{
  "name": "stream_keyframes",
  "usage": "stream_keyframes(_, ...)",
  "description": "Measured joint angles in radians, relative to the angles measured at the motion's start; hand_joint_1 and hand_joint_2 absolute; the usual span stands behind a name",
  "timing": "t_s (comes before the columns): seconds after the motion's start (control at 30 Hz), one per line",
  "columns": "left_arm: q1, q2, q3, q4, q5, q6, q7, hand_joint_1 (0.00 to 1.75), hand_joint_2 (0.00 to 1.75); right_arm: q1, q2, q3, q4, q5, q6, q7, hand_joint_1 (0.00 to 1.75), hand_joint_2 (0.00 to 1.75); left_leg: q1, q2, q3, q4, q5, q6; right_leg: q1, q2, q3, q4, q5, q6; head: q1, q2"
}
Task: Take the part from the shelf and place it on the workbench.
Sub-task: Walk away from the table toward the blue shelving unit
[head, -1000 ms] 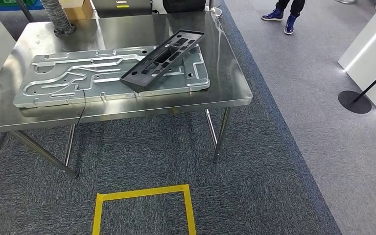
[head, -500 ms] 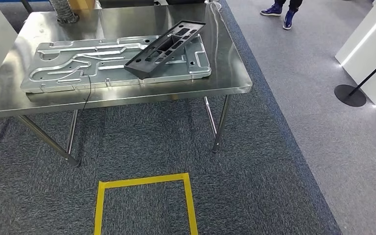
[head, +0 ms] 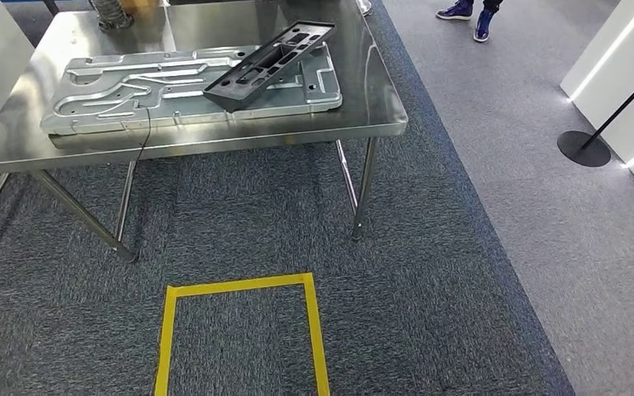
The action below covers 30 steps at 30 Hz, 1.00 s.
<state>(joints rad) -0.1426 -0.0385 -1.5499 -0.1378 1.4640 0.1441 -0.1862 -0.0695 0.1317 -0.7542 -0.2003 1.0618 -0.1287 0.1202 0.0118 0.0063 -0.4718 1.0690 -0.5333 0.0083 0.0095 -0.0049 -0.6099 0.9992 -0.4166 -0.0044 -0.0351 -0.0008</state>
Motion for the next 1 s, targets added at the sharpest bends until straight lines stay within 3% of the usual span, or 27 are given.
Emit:
stream_keyframes(0.03,-0.002,0.0,0.0,0.0,0.0,0.001,0.0,0.0,0.0,0.0,0.0,0.0,0.0,0.0,0.0,0.0,0.0,0.0,-0.003,0.0,0.035,-0.056,-0.013,0.004,0.0,0.0,-0.007,0.004,0.008,0.005,0.0,0.0)
stream_keyframes(0.07,-0.004,0.0,0.0,0.0,0.0,0.001,0.0,0.0,0.0,0.0,0.0,0.0,0.0,0.0,0.0,0.0,0.0,0.0,-0.007,0.0,0.051,-0.089,-0.023,0.007,0.0,-0.001,-0.012,0.006,0.017,0.011,0.0,0.0)
stream_keyframes(0.13,-0.002,0.0,0.0,0.0,0.001,0.002,0.0,0.0,0.0,0.001,0.0,0.0,0.0,0.001,-0.001,0.0,0.0,0.0,-0.007,0.002,0.039,-0.099,-0.012,0.017,-0.004,0.001,-0.021,0.007,0.028,0.024,0.0,0.0)
stream_keyframes(0.17,0.0,0.0,0.0,0.0,0.002,0.003,-0.001,0.0,0.0,0.002,0.0,0.0,0.0,0.001,-0.001,-0.001,0.0,0.0,-0.006,0.004,0.028,-0.1,0.0,0.025,-0.006,0.003,-0.029,0.021,0.009,0.031,0.0,0.0)
stream_keyframes(0.2,0.001,0.0,0.0,0.0,0.002,0.003,-0.001,0.0,0.0,0.003,-0.001,0.0,0.0,0.001,-0.002,-0.001,0.0,0.0,-0.005,0.006,0.015,-0.102,0.012,0.031,-0.008,0.005,-0.041,0.051,-0.028,0.037,0.0,0.0)
stream_keyframes(0.27,0.001,0.0,0.0,0.0,0.003,0.004,-0.004,0.0,0.0,0.004,-0.001,0.0,0.0,0.001,-0.004,-0.002,0.0,0.0,-0.004,0.006,-0.015,-0.102,0.034,0.039,-0.014,0.006,-0.072,0.164,-0.131,0.048,0.0,0.0)
stream_keyframes(0.3,0.002,0.0,0.0,0.0,0.003,0.004,-0.005,0.0,0.0,0.005,-0.001,0.0,0.0,0.001,-0.004,-0.004,0.0,0.0,-0.005,0.006,-0.03,-0.101,0.044,0.038,-0.016,0.006,-0.084,0.225,-0.163,0.053,0.0,0.0)
stream_keyframes(0.33,0.003,0.0,0.0,0.0,0.003,0.005,-0.006,0.0,0.0,0.005,0.0,0.0,0.0,0.001,-0.005,-0.005,0.0,0.0,-0.005,0.007,-0.044,-0.101,0.055,0.037,-0.018,0.006,-0.087,0.271,-0.17,0.056,0.0,0.0)
stream_keyframes(0.37,0.003,0.0,0.0,0.0,0.004,0.006,-0.006,0.0,0.0,0.005,0.0,0.0,0.0,0.001,-0.005,-0.007,0.0,0.0,-0.005,0.008,-0.058,-0.099,0.065,0.035,-0.02,0.006,-0.076,0.289,-0.152,0.058,0.0,0.0)
stream_keyframes(0.4,0.004,0.0,0.0,0.0,0.004,0.006,-0.007,0.0,0.0,0.005,0.0,0.0,0.0,0.001,-0.006,-0.008,0.0,0.0,-0.005,0.009,-0.071,-0.098,0.074,0.033,-0.021,0.005,-0.049,0.273,-0.12,0.058,0.0,0.0)
stream_keyframes(0.47,0.004,0.0,0.0,0.0,0.004,0.008,-0.008,0.0,0.0,0.004,0.0,0.0,0.0,0.001,-0.009,-0.009,0.0,0.0,-0.005,0.009,-0.09,-0.091,0.089,0.026,-0.022,0.005,0.054,0.15,-0.075,0.054,0.0,0.0)
stream_keyframes(0.53,0.003,-0.001,0.0,0.0,0.004,0.01,-0.01,0.0,0.0,0.002,-0.001,-0.001,0.0,0.001,-0.011,-0.01,0.0,0.0,-0.007,0.009,-0.101,-0.083,0.099,0.016,-0.019,0.005,0.152,0.007,-0.094,0.041,0.0,0.0)
stream_keyframes(0.57,0.002,-0.001,0.0,0.0,0.004,0.01,-0.01,0.0,0.0,0.001,-0.001,-0.001,0.0,0.001,-0.011,-0.01,0.0,0.0,-0.008,0.009,-0.105,-0.081,0.105,0.01,-0.016,0.005,0.174,-0.033,-0.11,0.034,0.0,0.0)
stream_keyframes(0.63,0.002,-0.001,0.0,0.0,0.003,0.011,-0.01,0.0,0.0,0.0,0.0,-0.001,0.0,0.002,-0.012,-0.01,0.0,0.0,-0.008,0.01,-0.112,-0.076,0.112,-0.002,-0.017,0.004,0.176,-0.056,-0.115,0.018,0.0,0.0)
stream_keyframes(0.7,0.003,-0.001,0.0,0.0,0.001,0.011,-0.01,0.0,0.87,0.002,0.0,-0.003,0.0,0.003,-0.013,-0.011,0.0,0.0,-0.007,0.007,-0.131,-0.037,0.078,-0.011,-0.02,0.001,0.168,-0.059,-0.103,0.002,0.0,0.0)
stream_keyframes(0.77,0.005,-0.001,0.0,0.0,0.001,0.01,-0.011,0.0,1.75,0.004,0.0,-0.004,0.0,0.004,-0.015,-0.011,0.0,0.0,-0.004,0.004,-0.176,0.082,-0.003,-0.017,-0.018,-0.003,0.157,-0.058,-0.094,-0.009,0.0,0.0)
stream_keyframes(0.83,0.008,-0.001,0.0,0.0,0.001,0.01,-0.011,0.0,1.75,0.005,0.0,-0.006,0.0,0.005,-0.018,-0.011,0.0,0.0,-0.003,0.004,-0.215,0.202,-0.055,-0.021,-0.014,-0.004,0.145,-0.054,-0.088,-0.013,0.0,0.0)
stream_keyframes(0.87,0.009,-0.001,0.0,0.0,0.001,0.01,-0.01,0.0,1.75,0.005,0.0,-0.006,0.0,0.005,-0.02,-0.01,0.0,0.0,-0.003,0.004,-0.213,0.218,-0.052,-0.022,-0.013,-0.004,0.139,-0.05,-0.086,-0.012,0.0,0.0)
stream_keyframes(0.9,0.01,-0.001,0.0,0.0,0.001,0.01,-0.009,0.0,1.75,0.006,0.0,-0.007,0.0,0.004,-0.024,-0.008,0.0,0.0,-0.002,0.004,-0.191,0.192,-0.031,-0.021,-0.013,-0.003,0.135,-0.045,-0.086,-0.011,0.0,0.0)
stream_keyframes(0.97,0.009,-0.001,0.0,0.0,-0.001,0.013,-0.003,0.0,1.75,0.006,0.0,-0.011,0.0,0.004,-0.03,0.0,0.0,0.0,-0.003,0.004,-0.111,0.062,0.023,-0.015,-0.012,-0.002,0.129,-0.034,-0.088,-0.007,0.0,0.0)
stream_keyframes(1.0,0.009,-0.001,0.0,0.0,-0.003,0.015,0.002,0.0,1.75,0.006,0.0,-0.013,0.0,0.004,-0.031,0.006,0.0,0.44,-0.004,0.003,-0.076,0.001,0.039,-0.01,-0.011,-0.001,0.124,-0.028,-0.09,-0.003,0.0,0.0)
